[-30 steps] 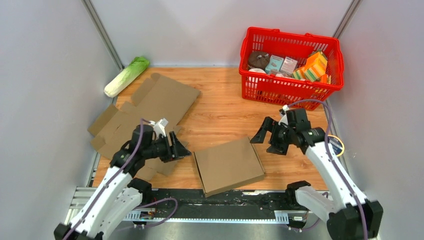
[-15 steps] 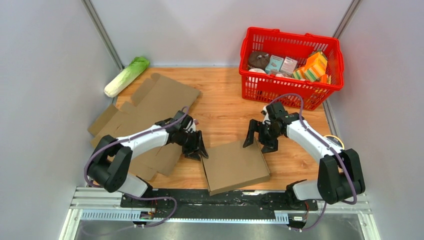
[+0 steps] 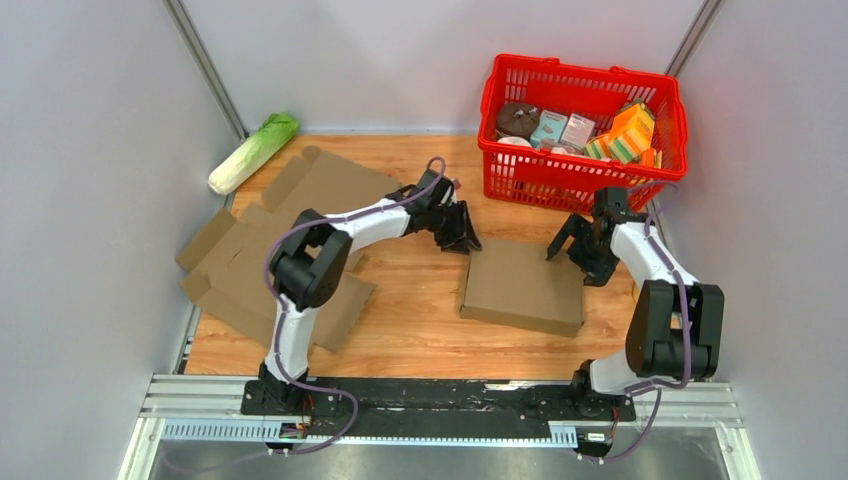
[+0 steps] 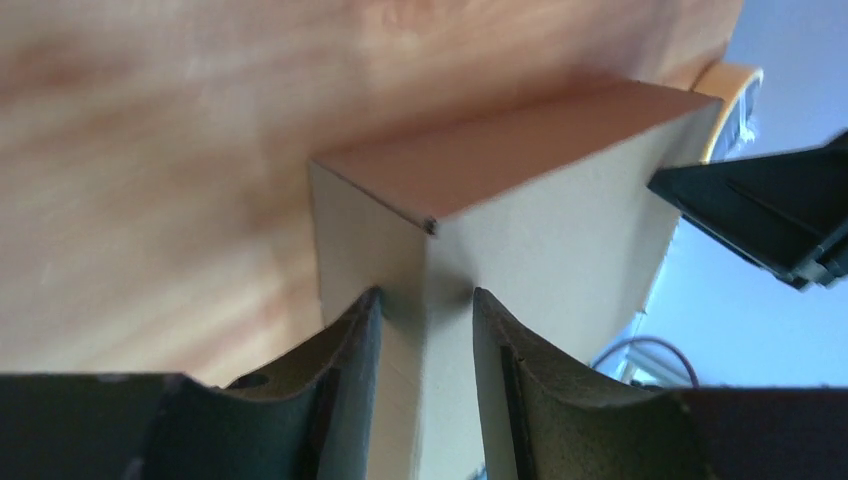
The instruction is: Fold the paper box
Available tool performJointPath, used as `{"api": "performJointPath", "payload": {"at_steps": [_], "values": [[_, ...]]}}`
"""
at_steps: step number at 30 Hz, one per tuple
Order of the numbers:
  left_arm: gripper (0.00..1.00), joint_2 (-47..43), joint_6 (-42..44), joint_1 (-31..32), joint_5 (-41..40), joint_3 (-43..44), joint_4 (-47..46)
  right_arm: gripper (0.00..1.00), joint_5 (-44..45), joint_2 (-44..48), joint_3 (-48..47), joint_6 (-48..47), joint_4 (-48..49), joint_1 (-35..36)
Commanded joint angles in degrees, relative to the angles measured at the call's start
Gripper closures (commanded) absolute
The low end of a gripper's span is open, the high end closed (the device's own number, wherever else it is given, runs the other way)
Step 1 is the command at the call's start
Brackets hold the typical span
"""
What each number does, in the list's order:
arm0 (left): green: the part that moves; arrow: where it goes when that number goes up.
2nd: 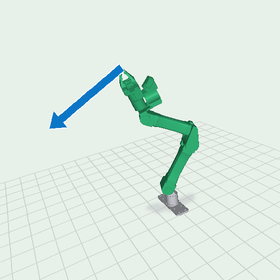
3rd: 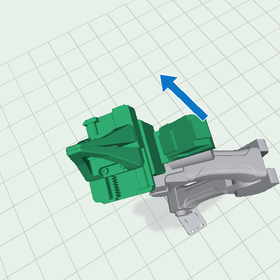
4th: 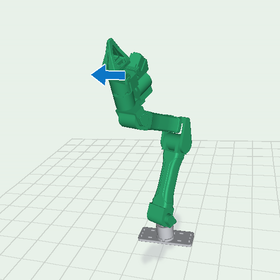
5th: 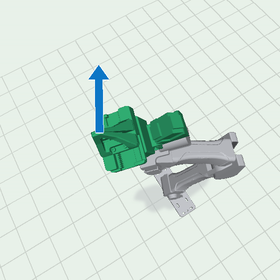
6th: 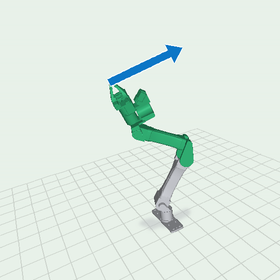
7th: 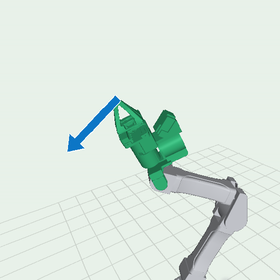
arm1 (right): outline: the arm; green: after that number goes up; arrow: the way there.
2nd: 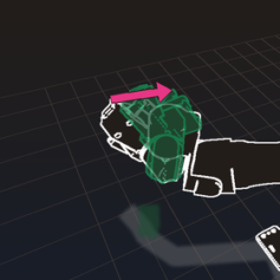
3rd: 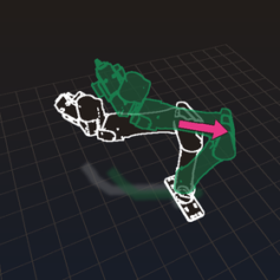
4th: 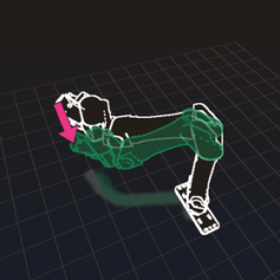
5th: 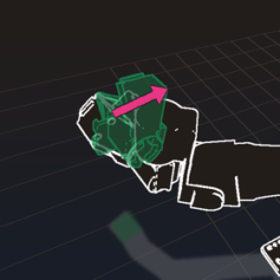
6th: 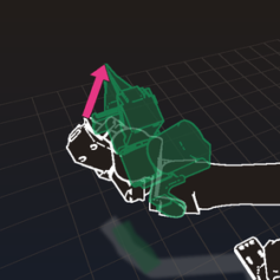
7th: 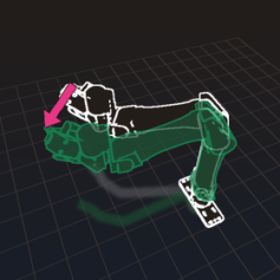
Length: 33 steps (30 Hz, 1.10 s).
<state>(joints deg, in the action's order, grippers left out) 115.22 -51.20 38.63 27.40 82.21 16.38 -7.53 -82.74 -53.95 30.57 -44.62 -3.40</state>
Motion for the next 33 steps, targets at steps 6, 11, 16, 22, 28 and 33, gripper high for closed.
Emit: {"api": "performJointPath", "payload": {"at_steps": [6,11,16,22,28,33], "values": [[0.55,11.3,-11.7,8.8,5.6,12.3,-22.4,0.0,9.6,-6.2,-6.7,-1.9,8.6,-4.7],[0.53,12.0,-10.2,10.6,5.2,13.9,-19.2,0.0,5.9,-8.7,-9.0,-4.9,6.4,-10.1],[0.41,7.6,-2.0,8.5,1.9,11.7,-10.3,0.0,12.3,-2.4,-9.4,-8.2,5.8,-10.1],[0.22,-11.6,10.8,-1.8,-5.2,3.0,4.5,0.0,21.8,5.6,-16.0,-7.3,3.9,-8.9],[0.26,-36.9,26.2,-7.2,-16.6,-5.8,25.9,0.0,30.8,9.2,-22.9,-8.0,-2.2,5.5],[0.26,-69.7,28.9,-8.7,-27.1,-20.5,32.6,0.0,12.7,13.9,-8.4,10.3,16.5,41.2]]}}
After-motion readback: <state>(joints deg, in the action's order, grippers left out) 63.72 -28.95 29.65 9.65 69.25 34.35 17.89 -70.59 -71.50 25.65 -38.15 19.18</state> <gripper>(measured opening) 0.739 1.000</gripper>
